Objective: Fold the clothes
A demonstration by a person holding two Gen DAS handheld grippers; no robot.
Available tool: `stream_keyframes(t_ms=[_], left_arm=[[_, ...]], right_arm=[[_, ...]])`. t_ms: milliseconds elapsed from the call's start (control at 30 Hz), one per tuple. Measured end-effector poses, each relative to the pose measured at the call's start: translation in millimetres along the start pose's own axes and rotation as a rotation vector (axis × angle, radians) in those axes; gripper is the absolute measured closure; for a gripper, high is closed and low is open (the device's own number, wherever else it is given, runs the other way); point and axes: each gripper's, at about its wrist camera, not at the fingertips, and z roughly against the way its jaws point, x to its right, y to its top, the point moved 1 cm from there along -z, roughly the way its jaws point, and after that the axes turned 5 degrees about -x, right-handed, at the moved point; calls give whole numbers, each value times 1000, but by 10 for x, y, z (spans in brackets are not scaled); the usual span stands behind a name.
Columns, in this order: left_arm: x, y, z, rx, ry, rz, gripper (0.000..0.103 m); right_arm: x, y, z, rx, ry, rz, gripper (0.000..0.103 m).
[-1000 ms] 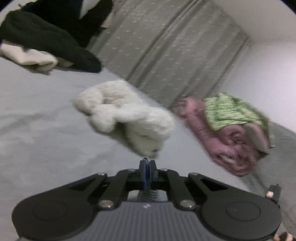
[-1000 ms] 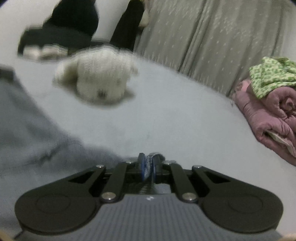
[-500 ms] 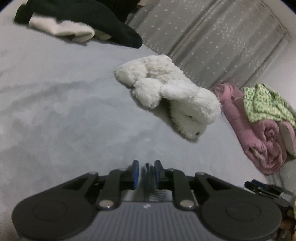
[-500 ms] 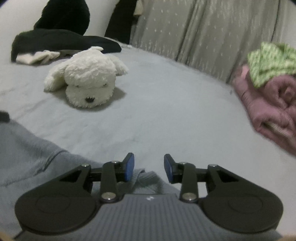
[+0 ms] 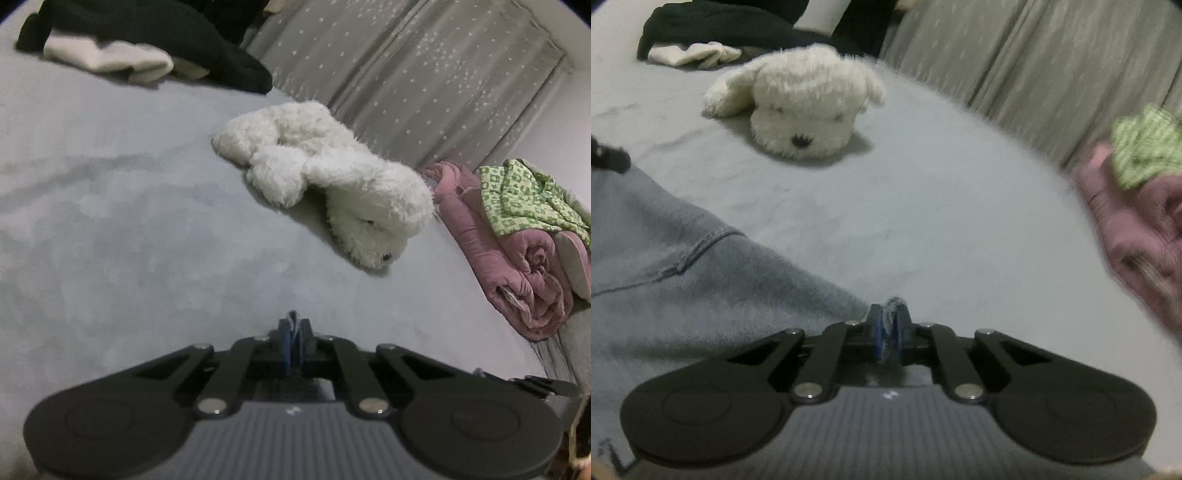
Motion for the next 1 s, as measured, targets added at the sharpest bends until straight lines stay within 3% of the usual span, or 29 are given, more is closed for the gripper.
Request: stream_keyframes(t_ms=[133,233,367,533,733,833,1000], left_arm=[[32,32,141,74,-29,-17,100],[42,55,272,158,-56,-28,100],[82,55,224,164,-7,-61,100],[81,0,-64,32,134,-102,97],[73,16,-47,16,143,-108,94],[74,39,-8,10,143,-96,87],[70,79,55,-9,149,-80,74]], right_arm=[[-13,-91,185,173,-156,-42,96],[48,-95,216,239,-207,-91,96],[18,-39,9,172,-194,-79,96],[-141,-8,-322,30,-189,11,96],[-82,54,-158,37,-228,-12,84],[-44,96,61,69,-194,-77,71],[-169,203,321,119,-107,-109,69]])
